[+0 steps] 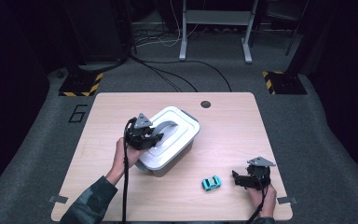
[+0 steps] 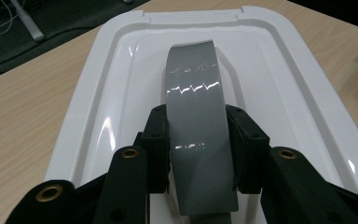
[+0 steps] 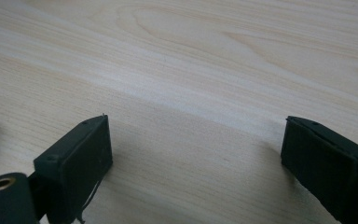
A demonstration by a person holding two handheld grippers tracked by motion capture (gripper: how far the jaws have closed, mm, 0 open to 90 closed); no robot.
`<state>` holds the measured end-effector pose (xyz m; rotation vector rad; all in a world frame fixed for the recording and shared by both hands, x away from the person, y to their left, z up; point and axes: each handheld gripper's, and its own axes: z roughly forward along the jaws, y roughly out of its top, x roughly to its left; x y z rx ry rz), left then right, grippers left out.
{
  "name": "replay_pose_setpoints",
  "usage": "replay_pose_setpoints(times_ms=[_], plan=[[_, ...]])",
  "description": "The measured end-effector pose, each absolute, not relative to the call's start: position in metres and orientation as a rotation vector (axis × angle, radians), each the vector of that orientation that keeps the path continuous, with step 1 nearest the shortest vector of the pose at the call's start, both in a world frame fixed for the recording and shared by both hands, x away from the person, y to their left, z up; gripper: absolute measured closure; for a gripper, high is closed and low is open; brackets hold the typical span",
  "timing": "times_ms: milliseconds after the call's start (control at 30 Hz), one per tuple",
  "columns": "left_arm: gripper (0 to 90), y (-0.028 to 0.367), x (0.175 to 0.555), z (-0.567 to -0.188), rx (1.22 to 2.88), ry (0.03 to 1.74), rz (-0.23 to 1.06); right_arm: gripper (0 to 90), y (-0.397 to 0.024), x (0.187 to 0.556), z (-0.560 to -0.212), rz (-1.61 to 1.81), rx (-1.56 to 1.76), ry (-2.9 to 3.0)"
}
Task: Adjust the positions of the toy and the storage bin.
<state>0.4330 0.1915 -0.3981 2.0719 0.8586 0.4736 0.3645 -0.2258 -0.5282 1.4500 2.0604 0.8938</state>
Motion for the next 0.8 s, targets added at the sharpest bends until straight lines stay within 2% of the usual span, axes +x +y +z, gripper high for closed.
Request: replay_pose_setpoints(times_ms=[800], plan=[[65.1,0.210,0.410,-0.400,2.043,0.818,0.378,8.3,-0.226,0.364,-0.528,0.894,1.451,2.059]])
